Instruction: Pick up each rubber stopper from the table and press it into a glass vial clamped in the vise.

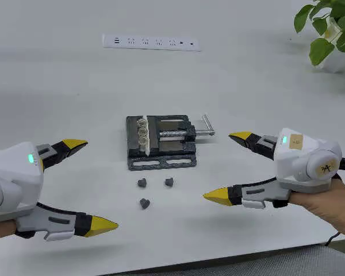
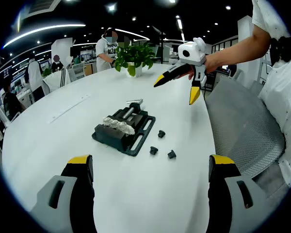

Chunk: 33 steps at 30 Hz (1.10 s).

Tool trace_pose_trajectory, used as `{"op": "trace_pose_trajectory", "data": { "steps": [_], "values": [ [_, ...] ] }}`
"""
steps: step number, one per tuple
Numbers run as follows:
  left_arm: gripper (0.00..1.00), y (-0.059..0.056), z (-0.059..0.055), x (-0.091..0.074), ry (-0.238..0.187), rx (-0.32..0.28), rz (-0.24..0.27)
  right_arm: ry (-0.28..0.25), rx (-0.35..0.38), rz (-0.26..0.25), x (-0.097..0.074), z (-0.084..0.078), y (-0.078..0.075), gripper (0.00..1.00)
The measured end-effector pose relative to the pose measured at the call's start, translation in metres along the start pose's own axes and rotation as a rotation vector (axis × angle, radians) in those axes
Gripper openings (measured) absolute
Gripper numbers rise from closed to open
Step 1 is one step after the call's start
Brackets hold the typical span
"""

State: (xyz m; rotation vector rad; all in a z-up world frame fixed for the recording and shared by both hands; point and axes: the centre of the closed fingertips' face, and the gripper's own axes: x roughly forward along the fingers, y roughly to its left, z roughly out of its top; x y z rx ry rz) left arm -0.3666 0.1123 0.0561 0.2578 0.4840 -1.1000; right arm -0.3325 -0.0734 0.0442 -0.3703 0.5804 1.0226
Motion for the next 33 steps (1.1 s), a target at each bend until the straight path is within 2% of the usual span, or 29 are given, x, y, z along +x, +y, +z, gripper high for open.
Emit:
{"op": "trace_pose_trajectory", "data": {
  "steps": [19, 24, 31, 33],
  "values": [
    [0.96, 0.0016, -0.0009, 0.0021, 0.007, 0.004, -0.005, 0.002, 0.007, 0.001, 0.0010, -0.0008, 0.0019, 0.86],
    [0.93, 0.0030, -0.0007, 0.0029, 0.011, 0.005, -0.003, 0.003, 0.010, 0.002, 0.0014, -0.0024, 0.0022, 0.85],
    [0.79, 0.0062, 0.0001, 0.0074, 0.029, -0.005, 0.000, 0.003, 0.016, 0.000, 0.0006, -0.0034, 0.0026, 0.85],
    [0.74, 0.0068, 0.0018, 0.0092, 0.029, 0.012, 0.000, 0.001, 0.018, -0.001, 0.0003, -0.0033, 0.0024, 0.85]
  ]
}}
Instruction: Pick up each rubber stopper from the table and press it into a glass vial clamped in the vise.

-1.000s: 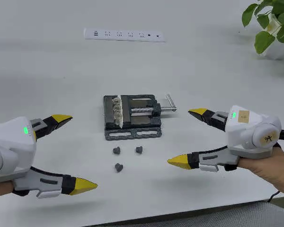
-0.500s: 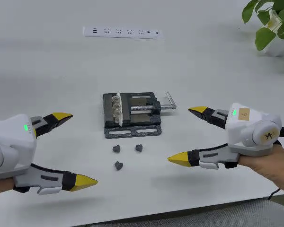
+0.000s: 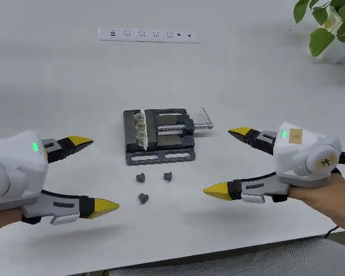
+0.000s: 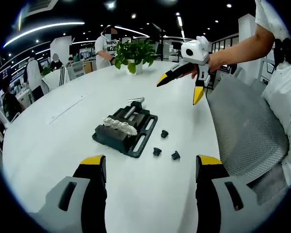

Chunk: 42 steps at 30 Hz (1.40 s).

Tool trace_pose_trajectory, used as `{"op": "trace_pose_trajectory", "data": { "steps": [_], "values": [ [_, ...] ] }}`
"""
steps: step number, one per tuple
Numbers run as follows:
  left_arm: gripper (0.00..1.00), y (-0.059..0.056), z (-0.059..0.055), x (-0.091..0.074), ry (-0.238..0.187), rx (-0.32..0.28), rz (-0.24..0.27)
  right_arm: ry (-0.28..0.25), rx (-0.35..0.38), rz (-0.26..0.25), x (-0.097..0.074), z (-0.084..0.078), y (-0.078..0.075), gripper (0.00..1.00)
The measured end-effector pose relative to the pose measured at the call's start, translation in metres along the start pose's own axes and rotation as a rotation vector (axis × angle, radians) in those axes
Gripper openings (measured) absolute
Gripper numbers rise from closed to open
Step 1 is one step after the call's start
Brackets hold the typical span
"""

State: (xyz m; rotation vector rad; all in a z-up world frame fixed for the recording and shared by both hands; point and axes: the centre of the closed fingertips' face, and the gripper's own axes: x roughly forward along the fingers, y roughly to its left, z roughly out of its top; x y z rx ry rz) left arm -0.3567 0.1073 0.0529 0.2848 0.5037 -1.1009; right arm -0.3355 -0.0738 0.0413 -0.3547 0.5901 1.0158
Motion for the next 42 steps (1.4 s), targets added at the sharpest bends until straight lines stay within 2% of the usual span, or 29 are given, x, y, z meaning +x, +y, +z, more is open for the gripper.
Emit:
{"op": "trace_pose_trajectory", "data": {
  "steps": [4, 10, 14, 20, 22, 27, 34, 37, 40, 42],
  "values": [
    [0.62, 0.003, 0.000, 0.006, 0.023, -0.003, -0.004, 0.000, 0.003, -0.003, 0.000, -0.001, -0.001, 0.85],
    [0.51, 0.006, 0.000, 0.017, 0.055, -0.007, -0.014, 0.001, 0.009, -0.003, -0.001, -0.003, -0.001, 0.85],
    [0.46, 0.008, -0.005, 0.024, 0.080, 0.000, -0.032, -0.002, 0.012, -0.006, -0.001, -0.003, -0.002, 0.85],
    [0.39, 0.004, -0.013, 0.039, 0.130, 0.043, -0.060, -0.006, 0.020, -0.012, -0.003, -0.003, -0.004, 0.84],
    [0.36, 0.004, -0.018, 0.044, 0.145, 0.055, -0.068, -0.005, 0.022, -0.013, -0.003, -0.004, -0.004, 0.84],
    [0.30, -0.002, -0.022, 0.054, 0.190, 0.090, -0.087, -0.005, 0.029, -0.016, -0.003, -0.005, -0.004, 0.84],
    [0.20, -0.004, -0.028, 0.067, 0.220, 0.115, -0.105, -0.005, 0.037, -0.018, -0.003, -0.006, -0.004, 0.84],
    [0.18, -0.007, -0.035, 0.072, 0.250, 0.126, -0.120, -0.003, 0.040, -0.016, -0.002, -0.007, -0.003, 0.84],
    [0.15, -0.004, -0.040, 0.076, 0.256, 0.133, -0.125, -0.003, 0.042, -0.016, -0.001, -0.007, -0.004, 0.83],
    [0.14, -0.005, -0.036, 0.075, 0.256, 0.137, -0.125, -0.004, 0.045, -0.016, -0.001, -0.007, -0.005, 0.83]
  ]
}}
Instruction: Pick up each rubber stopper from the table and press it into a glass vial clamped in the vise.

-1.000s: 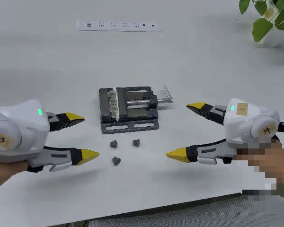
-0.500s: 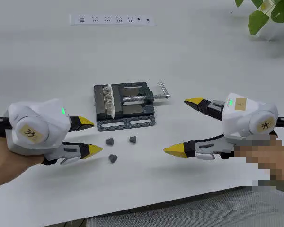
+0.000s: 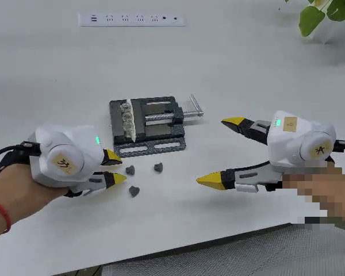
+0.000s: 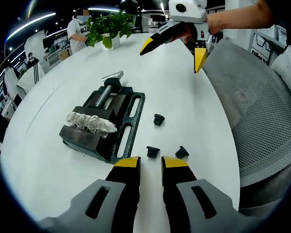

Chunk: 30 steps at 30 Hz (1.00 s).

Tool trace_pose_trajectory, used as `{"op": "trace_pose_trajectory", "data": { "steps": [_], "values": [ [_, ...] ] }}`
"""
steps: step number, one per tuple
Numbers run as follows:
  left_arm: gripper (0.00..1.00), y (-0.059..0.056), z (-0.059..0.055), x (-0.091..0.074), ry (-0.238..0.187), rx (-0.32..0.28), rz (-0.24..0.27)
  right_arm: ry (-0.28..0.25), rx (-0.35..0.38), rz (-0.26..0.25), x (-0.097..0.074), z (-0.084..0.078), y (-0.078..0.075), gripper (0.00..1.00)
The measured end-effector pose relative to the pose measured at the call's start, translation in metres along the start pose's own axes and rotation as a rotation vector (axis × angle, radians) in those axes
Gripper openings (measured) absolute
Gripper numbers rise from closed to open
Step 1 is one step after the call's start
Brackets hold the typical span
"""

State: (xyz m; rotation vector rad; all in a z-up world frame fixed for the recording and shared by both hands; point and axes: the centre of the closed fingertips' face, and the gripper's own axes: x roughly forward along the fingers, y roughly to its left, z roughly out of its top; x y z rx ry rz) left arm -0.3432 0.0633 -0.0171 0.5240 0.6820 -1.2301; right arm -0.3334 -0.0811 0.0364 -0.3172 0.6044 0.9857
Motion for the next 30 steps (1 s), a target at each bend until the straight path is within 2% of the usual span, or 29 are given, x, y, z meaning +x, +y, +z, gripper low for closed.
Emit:
{"op": "trace_pose_trajectory", "data": {
  "steps": [15, 30],
  "values": [
    [0.08, -0.003, -0.003, 0.011, 0.021, 0.025, -0.029, 0.006, 0.008, -0.005, -0.001, -0.001, -0.004, 0.83],
    [0.04, -0.004, -0.002, 0.016, 0.020, 0.029, -0.018, 0.009, 0.010, 0.004, 0.001, 0.000, -0.002, 0.81]
  ]
}}
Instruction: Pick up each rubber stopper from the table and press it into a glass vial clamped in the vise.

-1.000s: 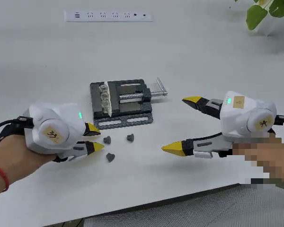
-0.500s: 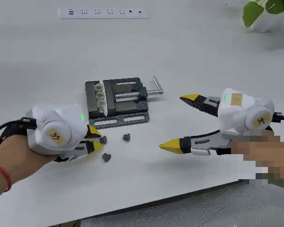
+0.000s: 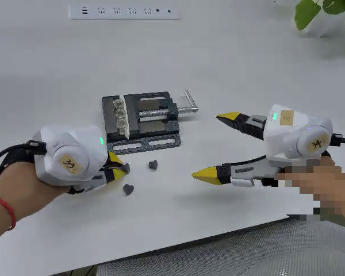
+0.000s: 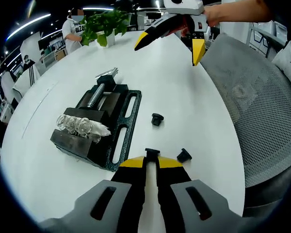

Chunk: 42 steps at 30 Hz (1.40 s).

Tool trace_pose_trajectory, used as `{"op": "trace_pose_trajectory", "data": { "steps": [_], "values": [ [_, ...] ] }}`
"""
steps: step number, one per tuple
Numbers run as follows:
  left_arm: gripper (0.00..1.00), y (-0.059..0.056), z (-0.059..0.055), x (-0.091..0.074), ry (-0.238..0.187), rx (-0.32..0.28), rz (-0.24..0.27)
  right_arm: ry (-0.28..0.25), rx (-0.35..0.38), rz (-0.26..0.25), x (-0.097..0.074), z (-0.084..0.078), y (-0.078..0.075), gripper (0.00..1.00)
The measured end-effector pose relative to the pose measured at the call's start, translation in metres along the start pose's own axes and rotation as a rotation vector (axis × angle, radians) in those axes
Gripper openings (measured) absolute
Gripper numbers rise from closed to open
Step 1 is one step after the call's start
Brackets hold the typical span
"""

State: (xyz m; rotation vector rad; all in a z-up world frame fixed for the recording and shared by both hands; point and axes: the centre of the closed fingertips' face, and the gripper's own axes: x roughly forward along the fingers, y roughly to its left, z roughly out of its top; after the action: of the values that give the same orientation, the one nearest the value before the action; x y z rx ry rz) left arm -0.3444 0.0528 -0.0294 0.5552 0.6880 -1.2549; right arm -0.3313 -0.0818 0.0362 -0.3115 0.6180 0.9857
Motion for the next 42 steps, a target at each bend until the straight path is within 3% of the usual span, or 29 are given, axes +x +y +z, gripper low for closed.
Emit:
{"op": "trace_pose_trajectory", "data": {
  "steps": [6, 12, 17, 27, 30, 35, 42],
  "values": [
    [0.04, 0.000, 0.001, 0.001, -0.007, -0.012, 0.008, -0.002, -0.008, 0.009, 0.000, 0.004, 0.002, 0.80],
    [0.03, -0.004, 0.009, -0.004, -0.043, -0.046, 0.006, 0.003, -0.019, 0.036, 0.000, 0.015, 0.009, 0.76],
    [0.03, -0.004, 0.025, -0.018, -0.108, -0.112, 0.020, 0.021, -0.027, 0.082, -0.001, 0.028, 0.019, 0.69],
    [0.03, -0.006, 0.068, -0.056, -0.289, -0.199, 0.047, 0.013, -0.099, 0.211, -0.007, 0.084, 0.044, 0.46],
    [0.03, -0.009, 0.081, -0.068, -0.335, -0.214, 0.053, 0.009, -0.141, 0.256, -0.006, 0.096, 0.052, 0.44],
    [0.03, -0.016, 0.100, -0.084, -0.389, -0.223, 0.063, 0.015, -0.189, 0.324, -0.008, 0.113, 0.066, 0.39],
    [0.03, -0.026, 0.114, -0.094, -0.429, -0.220, 0.066, 0.041, -0.255, 0.387, -0.007, 0.125, 0.082, 0.28]
  ]
}}
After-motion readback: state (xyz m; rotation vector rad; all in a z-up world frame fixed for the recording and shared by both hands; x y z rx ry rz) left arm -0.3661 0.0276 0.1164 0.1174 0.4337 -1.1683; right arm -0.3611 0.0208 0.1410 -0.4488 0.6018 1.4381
